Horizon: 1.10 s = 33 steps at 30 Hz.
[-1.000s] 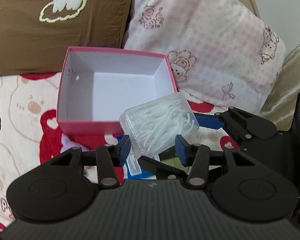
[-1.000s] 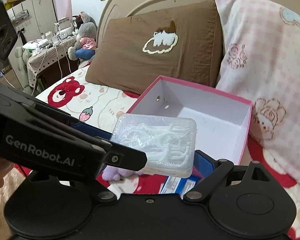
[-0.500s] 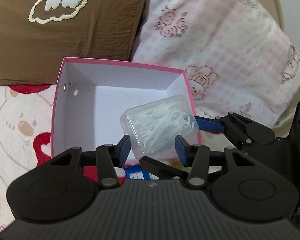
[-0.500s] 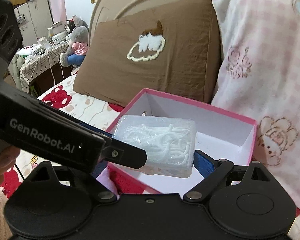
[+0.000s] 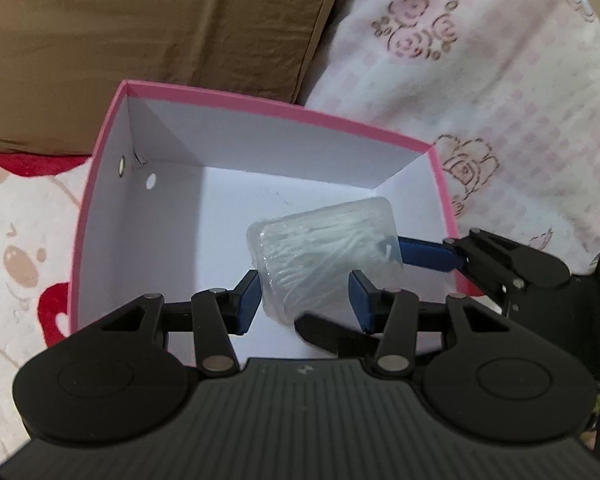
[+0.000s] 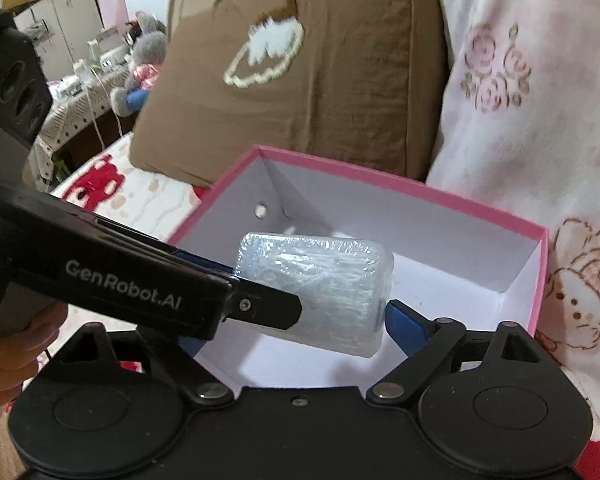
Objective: Organize objects
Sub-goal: 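Lower the floss-pick box into the pink box and open the left gripper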
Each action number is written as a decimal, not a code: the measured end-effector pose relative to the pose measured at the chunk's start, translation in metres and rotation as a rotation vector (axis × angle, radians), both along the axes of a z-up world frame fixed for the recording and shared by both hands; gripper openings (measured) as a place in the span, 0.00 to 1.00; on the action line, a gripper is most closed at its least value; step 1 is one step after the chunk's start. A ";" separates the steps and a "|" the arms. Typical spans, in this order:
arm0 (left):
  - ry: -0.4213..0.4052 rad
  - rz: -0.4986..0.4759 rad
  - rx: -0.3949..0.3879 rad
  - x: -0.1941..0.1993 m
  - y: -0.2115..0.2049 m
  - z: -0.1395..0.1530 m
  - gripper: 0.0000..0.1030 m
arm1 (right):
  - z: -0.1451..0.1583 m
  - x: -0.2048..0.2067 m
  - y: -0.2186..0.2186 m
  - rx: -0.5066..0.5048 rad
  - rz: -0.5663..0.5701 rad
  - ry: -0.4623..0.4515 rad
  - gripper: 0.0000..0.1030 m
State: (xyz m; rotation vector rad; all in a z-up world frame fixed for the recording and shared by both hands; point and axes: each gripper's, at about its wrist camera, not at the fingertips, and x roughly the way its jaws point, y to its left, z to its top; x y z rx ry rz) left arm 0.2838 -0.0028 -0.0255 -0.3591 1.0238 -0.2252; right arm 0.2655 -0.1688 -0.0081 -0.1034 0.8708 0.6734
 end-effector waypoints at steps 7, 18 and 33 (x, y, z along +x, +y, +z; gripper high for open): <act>-0.011 0.024 0.052 0.013 0.000 -0.028 0.44 | -0.033 0.020 0.006 -0.051 -0.015 0.058 0.72; 0.021 0.041 0.023 0.025 0.006 -0.060 0.45 | -0.064 0.037 0.012 -0.153 -0.042 0.129 0.58; 0.022 0.099 0.023 0.029 0.015 -0.066 0.40 | -0.068 0.051 0.022 -0.151 -0.107 0.219 0.54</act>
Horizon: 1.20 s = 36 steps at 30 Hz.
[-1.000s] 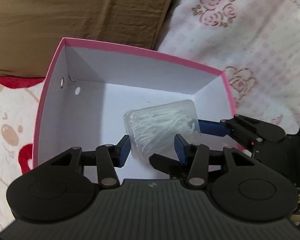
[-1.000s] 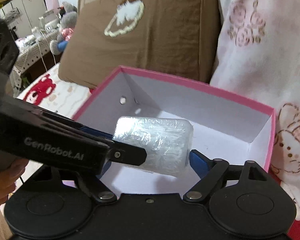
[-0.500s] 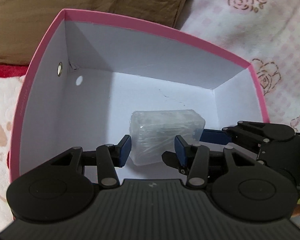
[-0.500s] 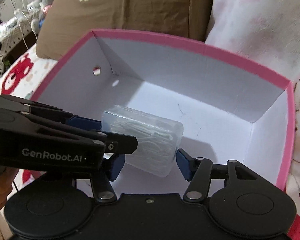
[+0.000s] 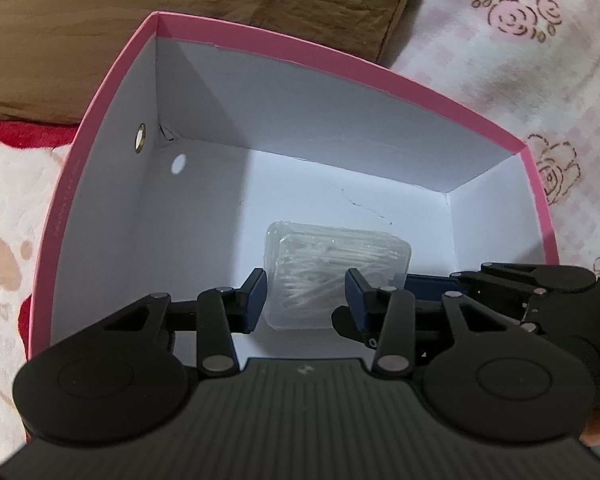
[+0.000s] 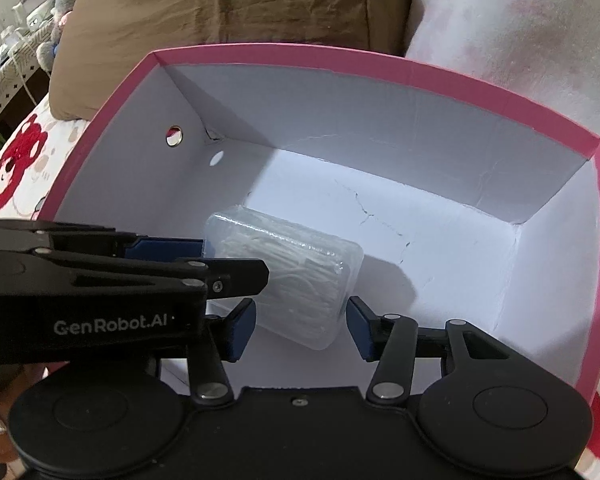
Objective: Organize objects
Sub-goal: 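Lower the floss-pick box into the pink box and open the left gripper, then withdraw the left tool and move it toward the orange makeup sponge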
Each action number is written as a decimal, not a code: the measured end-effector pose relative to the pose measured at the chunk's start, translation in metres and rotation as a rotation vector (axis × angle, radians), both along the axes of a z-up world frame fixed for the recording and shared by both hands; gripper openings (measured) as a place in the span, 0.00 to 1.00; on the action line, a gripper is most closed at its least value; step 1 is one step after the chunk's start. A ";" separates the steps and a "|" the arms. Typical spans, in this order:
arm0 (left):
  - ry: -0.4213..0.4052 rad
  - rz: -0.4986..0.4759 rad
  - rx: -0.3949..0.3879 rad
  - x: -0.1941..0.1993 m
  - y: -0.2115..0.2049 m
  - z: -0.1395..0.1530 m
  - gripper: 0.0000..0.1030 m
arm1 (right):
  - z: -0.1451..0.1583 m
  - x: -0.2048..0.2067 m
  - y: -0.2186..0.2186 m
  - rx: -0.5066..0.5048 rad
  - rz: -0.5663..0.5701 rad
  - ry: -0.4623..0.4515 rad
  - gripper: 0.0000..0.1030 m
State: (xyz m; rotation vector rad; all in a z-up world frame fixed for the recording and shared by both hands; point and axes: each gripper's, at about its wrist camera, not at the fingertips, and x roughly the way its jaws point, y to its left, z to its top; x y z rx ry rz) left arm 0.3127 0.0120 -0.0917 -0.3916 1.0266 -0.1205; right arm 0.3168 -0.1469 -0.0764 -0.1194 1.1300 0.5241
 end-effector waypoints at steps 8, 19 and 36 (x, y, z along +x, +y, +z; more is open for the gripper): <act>0.013 0.003 -0.042 0.002 0.002 -0.003 0.44 | -0.004 0.001 -0.002 0.018 -0.053 -0.015 0.51; -0.008 -0.021 -0.017 -0.003 0.003 0.002 0.43 | -0.001 -0.009 -0.004 0.005 -0.016 -0.065 0.48; -0.067 -0.121 0.126 -0.048 -0.018 0.082 0.43 | 0.066 -0.085 -0.024 0.038 0.040 -0.301 0.52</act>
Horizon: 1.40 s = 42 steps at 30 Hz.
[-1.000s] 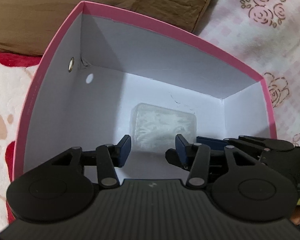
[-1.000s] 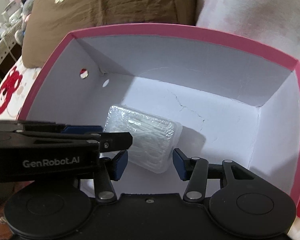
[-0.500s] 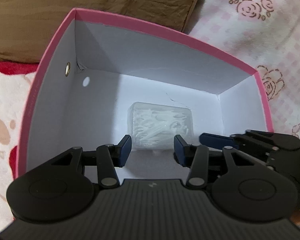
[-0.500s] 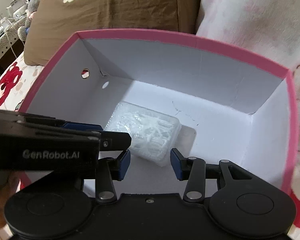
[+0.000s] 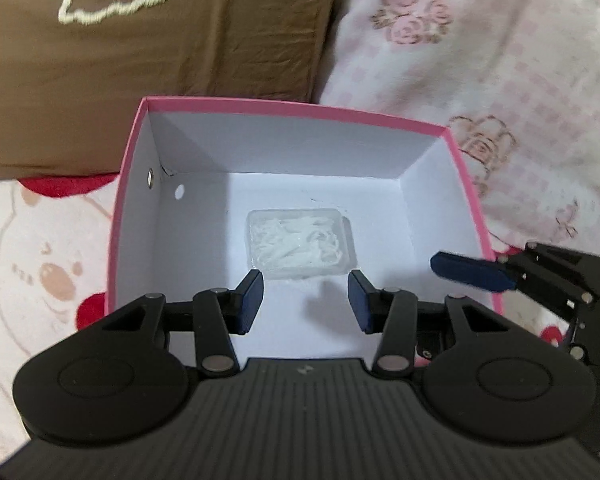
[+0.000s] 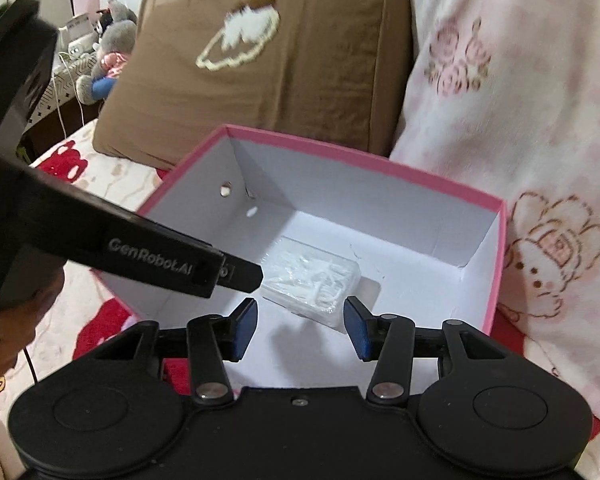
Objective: Organize objects
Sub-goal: 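Withdraw the left tool and move it toward the orange makeup sponge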
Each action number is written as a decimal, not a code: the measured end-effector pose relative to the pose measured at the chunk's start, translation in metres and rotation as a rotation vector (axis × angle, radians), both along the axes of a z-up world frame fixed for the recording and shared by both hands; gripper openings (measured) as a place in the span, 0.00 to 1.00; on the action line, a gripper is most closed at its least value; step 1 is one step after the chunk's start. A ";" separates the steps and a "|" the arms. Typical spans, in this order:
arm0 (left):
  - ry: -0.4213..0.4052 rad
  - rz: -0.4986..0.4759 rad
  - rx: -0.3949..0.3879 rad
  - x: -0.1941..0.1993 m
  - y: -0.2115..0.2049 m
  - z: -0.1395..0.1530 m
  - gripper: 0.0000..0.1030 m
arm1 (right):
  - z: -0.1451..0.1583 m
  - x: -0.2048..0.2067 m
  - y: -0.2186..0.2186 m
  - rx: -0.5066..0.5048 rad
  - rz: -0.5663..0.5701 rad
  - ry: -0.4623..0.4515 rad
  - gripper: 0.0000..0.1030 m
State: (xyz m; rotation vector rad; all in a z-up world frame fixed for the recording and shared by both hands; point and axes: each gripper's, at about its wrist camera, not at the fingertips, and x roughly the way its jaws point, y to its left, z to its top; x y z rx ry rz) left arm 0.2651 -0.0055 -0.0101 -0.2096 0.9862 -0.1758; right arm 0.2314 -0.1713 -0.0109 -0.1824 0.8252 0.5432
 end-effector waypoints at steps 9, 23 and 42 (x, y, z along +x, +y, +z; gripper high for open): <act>-0.054 -0.051 0.026 -0.050 -0.008 0.059 0.47 | 0.041 -0.045 -0.010 -0.038 0.004 -0.104 0.76; -0.034 -0.123 0.059 -0.109 -0.026 0.094 0.65 | 0.082 -0.102 -0.025 -0.052 0.050 -0.169 0.82; 0.065 -0.059 -0.007 -0.157 0.001 0.045 0.80 | 0.083 -0.162 -0.028 -0.054 0.189 -0.165 0.82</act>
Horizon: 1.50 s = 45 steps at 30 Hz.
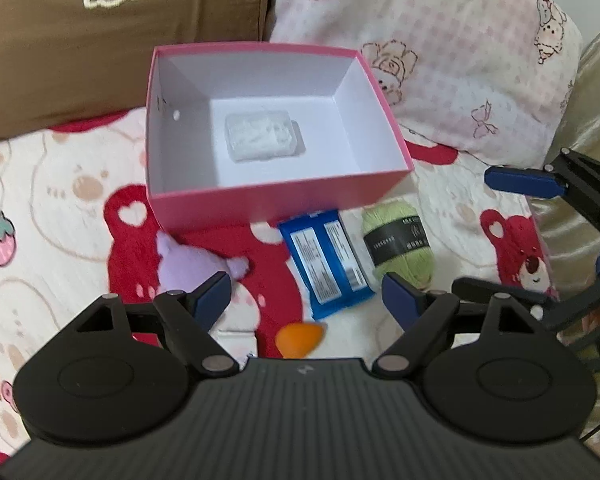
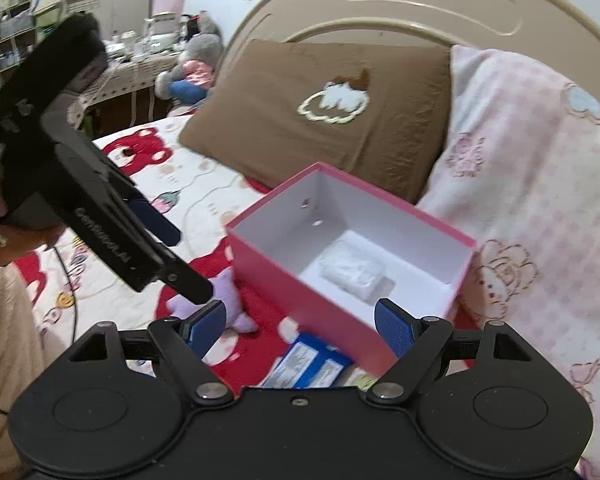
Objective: Organize objects
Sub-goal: 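Withdraw the left tool and move it toward the orange makeup sponge, then close the left gripper on the orange makeup sponge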
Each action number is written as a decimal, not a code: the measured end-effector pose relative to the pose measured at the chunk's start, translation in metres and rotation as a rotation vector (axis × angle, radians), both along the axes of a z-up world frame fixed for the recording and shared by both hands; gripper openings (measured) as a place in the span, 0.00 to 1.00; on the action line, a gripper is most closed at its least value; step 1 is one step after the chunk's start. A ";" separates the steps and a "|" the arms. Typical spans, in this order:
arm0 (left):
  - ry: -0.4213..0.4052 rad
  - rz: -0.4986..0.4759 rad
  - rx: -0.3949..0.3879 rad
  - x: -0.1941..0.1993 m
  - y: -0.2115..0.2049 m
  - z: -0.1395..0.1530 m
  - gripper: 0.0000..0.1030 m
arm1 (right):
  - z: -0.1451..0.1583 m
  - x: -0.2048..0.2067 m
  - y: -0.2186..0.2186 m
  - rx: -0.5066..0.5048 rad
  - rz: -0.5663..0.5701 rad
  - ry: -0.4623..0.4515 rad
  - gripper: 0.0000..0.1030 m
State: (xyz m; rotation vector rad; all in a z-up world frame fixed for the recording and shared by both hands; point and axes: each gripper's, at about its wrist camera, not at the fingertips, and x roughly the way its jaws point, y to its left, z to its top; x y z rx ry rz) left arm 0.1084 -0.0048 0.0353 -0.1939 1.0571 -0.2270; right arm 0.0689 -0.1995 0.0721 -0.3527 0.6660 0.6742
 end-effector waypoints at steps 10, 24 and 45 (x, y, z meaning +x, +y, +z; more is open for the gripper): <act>0.027 0.008 -0.032 -0.019 0.004 -0.025 0.82 | -0.018 -0.016 0.008 -0.006 0.059 0.067 0.82; 0.141 -0.015 -0.067 -0.030 0.022 -0.086 0.83 | -0.082 -0.027 0.014 -0.093 -0.059 0.171 0.82; 0.136 -0.020 -0.001 -0.021 0.005 -0.141 0.80 | -0.155 -0.015 0.053 -0.043 0.028 0.318 0.82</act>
